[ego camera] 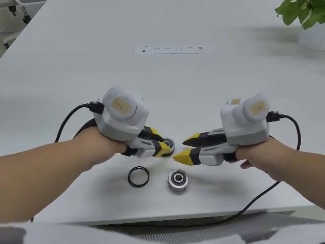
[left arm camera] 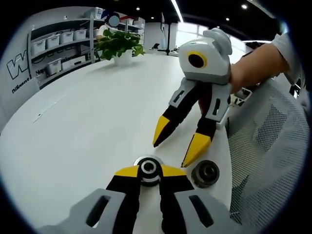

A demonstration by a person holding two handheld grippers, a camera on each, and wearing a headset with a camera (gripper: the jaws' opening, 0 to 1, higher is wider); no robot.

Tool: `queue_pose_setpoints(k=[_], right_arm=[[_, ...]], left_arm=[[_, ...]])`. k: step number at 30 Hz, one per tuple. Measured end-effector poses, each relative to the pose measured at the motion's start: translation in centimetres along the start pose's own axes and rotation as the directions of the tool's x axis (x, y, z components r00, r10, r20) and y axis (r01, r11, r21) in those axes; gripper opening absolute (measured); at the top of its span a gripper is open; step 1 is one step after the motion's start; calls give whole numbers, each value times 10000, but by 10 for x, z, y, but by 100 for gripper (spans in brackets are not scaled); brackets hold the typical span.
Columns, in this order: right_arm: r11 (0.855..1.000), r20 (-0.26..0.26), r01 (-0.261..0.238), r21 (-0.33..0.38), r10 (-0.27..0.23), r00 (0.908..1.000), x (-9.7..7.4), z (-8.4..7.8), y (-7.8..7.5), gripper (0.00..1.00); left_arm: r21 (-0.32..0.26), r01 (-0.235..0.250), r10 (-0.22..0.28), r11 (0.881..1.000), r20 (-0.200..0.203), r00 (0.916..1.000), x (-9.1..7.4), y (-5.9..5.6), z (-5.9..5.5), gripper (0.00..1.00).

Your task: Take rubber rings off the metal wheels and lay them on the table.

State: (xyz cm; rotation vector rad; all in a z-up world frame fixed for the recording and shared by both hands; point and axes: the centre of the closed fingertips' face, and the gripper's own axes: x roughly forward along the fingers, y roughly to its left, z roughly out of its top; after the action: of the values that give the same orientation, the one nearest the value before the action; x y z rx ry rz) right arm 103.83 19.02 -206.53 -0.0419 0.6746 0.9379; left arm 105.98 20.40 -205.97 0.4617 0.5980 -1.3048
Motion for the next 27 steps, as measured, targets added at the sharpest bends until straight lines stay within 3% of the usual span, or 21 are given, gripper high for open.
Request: queue_pose_setpoints(k=[4, 27], right_arm=[[10000, -22, 14, -25, -14, 10000, 1, 0, 0, 32], [9979, -308, 355, -546, -372, 9988, 26, 8, -6, 31]], left_arm=[[416, -159, 160, 9990, -14, 9999, 1, 0, 0, 7], [160, -389, 386, 9991, 170, 9991, 1, 2, -1, 7]])
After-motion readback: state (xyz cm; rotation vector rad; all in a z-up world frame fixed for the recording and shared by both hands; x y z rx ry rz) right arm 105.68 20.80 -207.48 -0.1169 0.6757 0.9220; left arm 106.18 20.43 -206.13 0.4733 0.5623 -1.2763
